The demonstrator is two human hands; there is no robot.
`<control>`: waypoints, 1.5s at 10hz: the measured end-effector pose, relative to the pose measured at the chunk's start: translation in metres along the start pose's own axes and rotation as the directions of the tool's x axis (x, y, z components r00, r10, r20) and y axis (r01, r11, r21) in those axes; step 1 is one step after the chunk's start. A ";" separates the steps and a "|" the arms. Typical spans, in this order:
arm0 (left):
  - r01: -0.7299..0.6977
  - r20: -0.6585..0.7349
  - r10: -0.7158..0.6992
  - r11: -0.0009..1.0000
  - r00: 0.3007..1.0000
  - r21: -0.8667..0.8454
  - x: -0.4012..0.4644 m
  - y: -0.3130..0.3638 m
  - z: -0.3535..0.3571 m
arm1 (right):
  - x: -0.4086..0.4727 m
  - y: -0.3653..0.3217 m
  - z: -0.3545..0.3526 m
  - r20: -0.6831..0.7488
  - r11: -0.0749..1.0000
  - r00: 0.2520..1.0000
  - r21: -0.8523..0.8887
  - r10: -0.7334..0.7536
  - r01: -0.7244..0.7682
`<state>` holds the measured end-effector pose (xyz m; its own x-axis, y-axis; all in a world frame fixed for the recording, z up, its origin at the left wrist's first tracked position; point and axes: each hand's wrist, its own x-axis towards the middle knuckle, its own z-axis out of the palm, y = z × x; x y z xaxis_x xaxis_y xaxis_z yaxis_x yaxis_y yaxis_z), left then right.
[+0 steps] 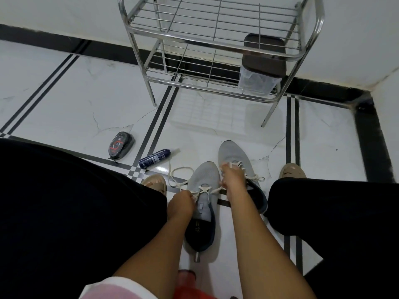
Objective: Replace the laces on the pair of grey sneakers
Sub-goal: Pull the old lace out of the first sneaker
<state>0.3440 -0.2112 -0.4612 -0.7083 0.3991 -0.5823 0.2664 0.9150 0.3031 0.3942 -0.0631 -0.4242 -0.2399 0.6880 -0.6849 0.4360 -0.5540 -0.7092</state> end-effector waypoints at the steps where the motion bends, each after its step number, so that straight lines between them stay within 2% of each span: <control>1: -0.026 0.000 0.026 1.000 1.000 -0.006 -0.002 0.006 -0.003 | 0.000 0.011 0.006 0.040 0.876 0.986 -0.454 -0.162 0.162; 2: -0.175 -0.081 0.170 0.983 0.982 -0.056 -0.002 0.012 -0.005 | -0.007 0.018 -0.003 -0.111 0.697 0.956 -0.707 -0.272 0.116; 3: -0.356 -0.078 0.360 0.932 0.929 0.062 0.007 0.018 -0.001 | -0.013 0.014 -0.011 -0.109 0.604 0.957 -0.793 -0.268 0.079; 4: -0.417 -0.015 0.433 0.876 0.901 0.242 0.017 0.023 0.001 | -0.028 0.008 -0.014 0.201 0.581 0.972 -0.808 0.118 0.097; 5: -0.451 -0.028 0.496 0.809 0.868 0.378 0.017 0.029 0.003 | -0.044 0.029 -0.011 0.320 0.441 0.884 -0.885 0.341 0.150; 6: -0.441 -0.037 0.498 0.798 0.866 0.411 0.020 0.029 0.009 | -0.047 0.065 -0.001 0.242 0.336 0.968 -0.919 0.068 0.206; 7: -0.236 -0.081 0.227 0.965 0.970 -0.118 0.027 0.020 0.003 | -0.045 0.075 -0.003 0.188 0.430 0.982 -0.887 0.002 0.169; 8: 0.275 0.205 -0.246 0.296 0.947 -0.915 0.026 0.014 -0.014 | -0.042 0.070 -0.009 0.171 0.566 0.984 -0.816 0.048 0.114; 9: 0.369 0.292 -0.246 0.379 0.924 -0.848 0.028 0.014 -0.021 | -0.039 0.072 -0.007 0.180 0.483 0.984 -0.862 0.006 0.155; 10: -0.162 -0.031 0.159 0.981 0.987 -0.103 0.029 0.011 -0.013 | -0.037 0.074 -0.003 0.187 0.423 0.982 -0.891 0.007 0.166; 11: -0.386 -0.084 0.415 0.892 0.906 0.237 0.017 0.013 -0.001 | -0.039 0.074 0.000 0.194 0.424 0.981 -0.890 0.020 0.167; 12: -0.302 -0.183 0.312 0.950 0.932 0.077 0.016 0.018 0.010 | -0.041 0.074 0.001 0.190 0.438 0.982 -0.884 0.018 0.163; 13: 0.115 -0.016 -0.379 0.321 0.925 -0.940 0.024 0.025 -0.020 | -0.039 0.076 -0.004 0.167 0.501 0.986 -0.855 0.029 0.130; 14: 0.101 0.335 -0.447 -0.470 0.830 -0.877 0.030 0.016 -0.047 | -0.041 0.078 -0.007 0.134 0.576 0.989 -0.813 0.055 0.079; 15: 0.141 -0.048 -0.257 0.663 0.965 -0.735 0.035 0.021 -0.045 | -0.043 0.077 -0.007 0.151 0.558 0.987 -0.825 0.056 0.094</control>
<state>0.2953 -0.1809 -0.4412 -0.7833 0.1468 -0.6041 -0.4033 0.6195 0.6735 0.4438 -0.1320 -0.4480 -0.3431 0.5776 -0.7407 0.9358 0.1424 -0.3224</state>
